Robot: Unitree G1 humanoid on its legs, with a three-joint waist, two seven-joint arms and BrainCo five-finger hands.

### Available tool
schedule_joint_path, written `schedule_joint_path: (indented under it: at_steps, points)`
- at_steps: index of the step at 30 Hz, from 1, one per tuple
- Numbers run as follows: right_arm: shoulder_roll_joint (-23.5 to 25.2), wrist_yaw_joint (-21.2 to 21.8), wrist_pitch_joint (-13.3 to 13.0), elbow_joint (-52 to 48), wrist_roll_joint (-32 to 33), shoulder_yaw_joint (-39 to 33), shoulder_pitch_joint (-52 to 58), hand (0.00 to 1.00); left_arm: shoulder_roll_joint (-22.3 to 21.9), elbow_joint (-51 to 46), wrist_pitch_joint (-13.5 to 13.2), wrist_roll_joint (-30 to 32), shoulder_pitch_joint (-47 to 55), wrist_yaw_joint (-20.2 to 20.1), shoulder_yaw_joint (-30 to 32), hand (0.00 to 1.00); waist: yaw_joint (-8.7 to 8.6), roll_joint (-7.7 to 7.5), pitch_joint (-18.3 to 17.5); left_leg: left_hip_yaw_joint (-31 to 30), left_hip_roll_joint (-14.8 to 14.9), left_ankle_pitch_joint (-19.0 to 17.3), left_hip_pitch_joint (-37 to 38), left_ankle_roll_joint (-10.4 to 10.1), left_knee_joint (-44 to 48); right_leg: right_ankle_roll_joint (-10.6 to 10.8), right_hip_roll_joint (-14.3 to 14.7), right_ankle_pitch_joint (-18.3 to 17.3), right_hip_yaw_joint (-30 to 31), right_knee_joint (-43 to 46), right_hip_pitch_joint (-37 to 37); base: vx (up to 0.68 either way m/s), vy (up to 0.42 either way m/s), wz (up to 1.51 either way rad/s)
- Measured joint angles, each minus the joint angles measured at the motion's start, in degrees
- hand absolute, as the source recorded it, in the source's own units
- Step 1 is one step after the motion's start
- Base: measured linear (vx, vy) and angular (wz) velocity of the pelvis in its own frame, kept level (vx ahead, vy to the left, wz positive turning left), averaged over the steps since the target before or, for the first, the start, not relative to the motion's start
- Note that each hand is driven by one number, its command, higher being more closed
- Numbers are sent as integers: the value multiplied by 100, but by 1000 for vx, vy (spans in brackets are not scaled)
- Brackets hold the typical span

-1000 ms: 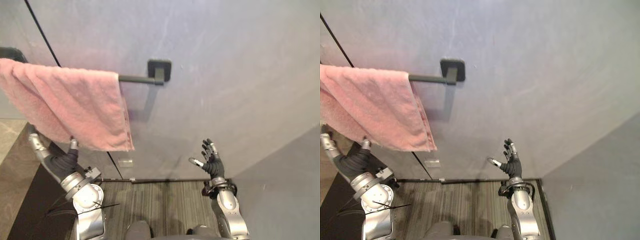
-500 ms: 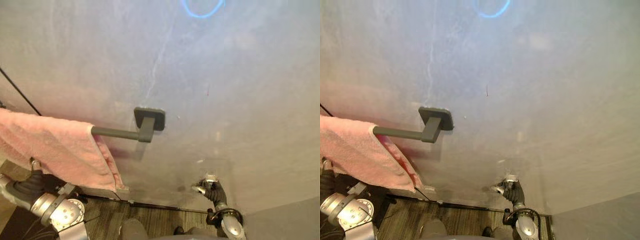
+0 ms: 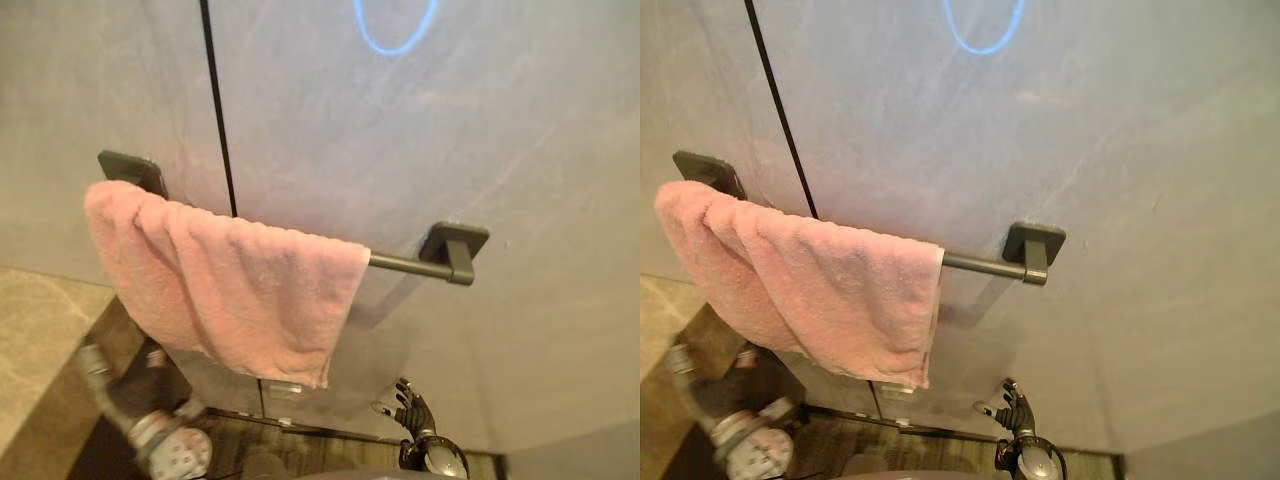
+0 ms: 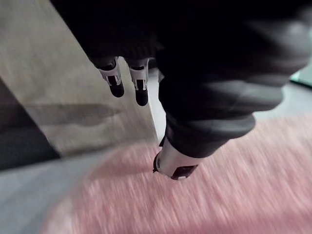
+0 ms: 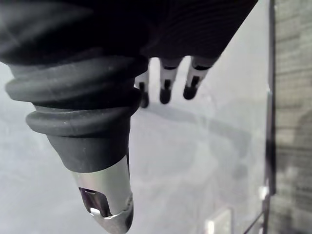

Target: Organize washtable

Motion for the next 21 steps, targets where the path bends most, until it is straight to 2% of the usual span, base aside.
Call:
schedule_joint_path:
  at_steps: [1, 2, 3, 4, 6, 7, 9, 10, 11, 12, 13, 14, 15, 17, 21]
  points:
    - [-10, -7, 19, -1, 7, 51, -72, 0, 37, 16, -38, 33, -53, -36, -154, 0, -6, 38, 38, 161, -21, -70, -42, 65, 67, -151, -71, 74, -54, -67, -52, -213, 388, -123]
    - [-1, -10, 67, 3, 7, 165, -191, 0, 66, 114, -114, 83, -143, -133, -363, 0, -14, 100, 45, 473, -27, -86, -49, 269, -8, -588, -227, -4, -304, -260, -123, -230, 350, -123]
    - [11, -8, 67, 8, 6, 323, -322, 0, 33, 215, -186, 82, -125, 41, -447, 0, -4, 203, 87, 705, 24, -6, -57, 408, -158, -725, -291, -118, -547, -208, -257, -219, 317, -124]
    - [18, -5, 68, 36, -6, 416, -382, 0, 19, 268, -251, 73, -87, -11, -417, 0, 29, 232, 127, 886, 69, 66, -35, 526, -299, -674, -304, -150, -688, 160, -355, -190, 240, -83]
    - [17, 14, 70, 80, -17, 472, -404, 0, 63, 390, -252, 58, -129, -152, -445, 0, 121, 250, 148, 999, 56, 185, -7, 599, -490, -553, -252, -254, -777, 709, -322, -97, 137, -27]
    - [10, 19, 72, 104, -49, 600, -472, 0, 106, 451, -254, 23, -138, -255, -459, 0, 126, 203, 150, 1037, -30, 334, 54, 642, -670, -437, -72, -498, -789, 1167, -138, -6, 70, -2]
    - [-36, 21, 55, 94, -123, 723, -646, 0, 120, 571, -252, 12, -199, -245, -443, 0, 147, 109, 104, 1147, -181, 478, 52, 609, -866, -341, 163, -1027, -811, 1045, 225, -1, 8, -18]
    - [-103, 10, 55, 46, -234, 803, -806, 0, 101, 584, -245, 7, -204, -236, -378, 0, 141, 70, 96, 1210, -225, 514, 42, 559, -884, -329, 189, -1060, -868, 676, 338, -36, -38, -27]
    - [-109, 4, 54, -42, -261, 858, -844, 0, 106, 591, -237, 6, -212, -236, -368, 0, 141, 110, 112, 1218, -228, 535, 40, 527, -915, -253, 204, -1028, -915, 463, 404, -49, -41, -15]
    - [-246, -25, 37, -272, -297, 928, -859, 0, 106, 591, -223, 11, -208, -245, -355, 0, 150, 212, 90, 1223, -185, 651, 57, 470, -1082, -238, 331, -795, -945, 32, 537, -23, -41, -7]
    - [-308, -35, 26, -379, -300, 1000, -879, 0, 104, 589, -223, 11, -206, -241, -329, 0, 173, 247, 68, 1267, -139, 733, 69, 454, -1169, -251, 415, -643, -925, -237, 603, 3, -67, -30]
    - [-372, -43, -34, -616, -302, 1147, -955, 0, 81, 557, -223, 10, -188, -222, -233, 0, 268, 276, 38, 1399, -27, 829, 66, 416, -1289, -295, 596, -314, -842, -790, 717, 33, -107, -60]
    - [-379, -70, -38, -803, -301, 1258, -985, 0, 46, 467, -224, 12, -155, -214, -82, 0, 363, 233, 37, 1513, 81, 886, 31, 370, -1324, -345, 746, -8, -748, -1311, 843, 40, -96, -62]
    - [-404, -34, -59, -1043, -296, 1377, -942, 0, 28, 398, -224, 12, -160, -218, 62, 0, 403, 181, 51, 1489, 163, 955, -58, 347, -1257, -393, 857, 123, -739, -1543, 900, 39, -77, -17]
    - [-531, 12, -140, -1741, -238, 1447, -732, 0, 43, 363, -232, 14, -220, -330, 76, 0, 346, 112, 145, 1154, 111, 1279, -47, 308, -1484, -468, 916, 75, -1057, -1525, 1033, -1, -78, 40]
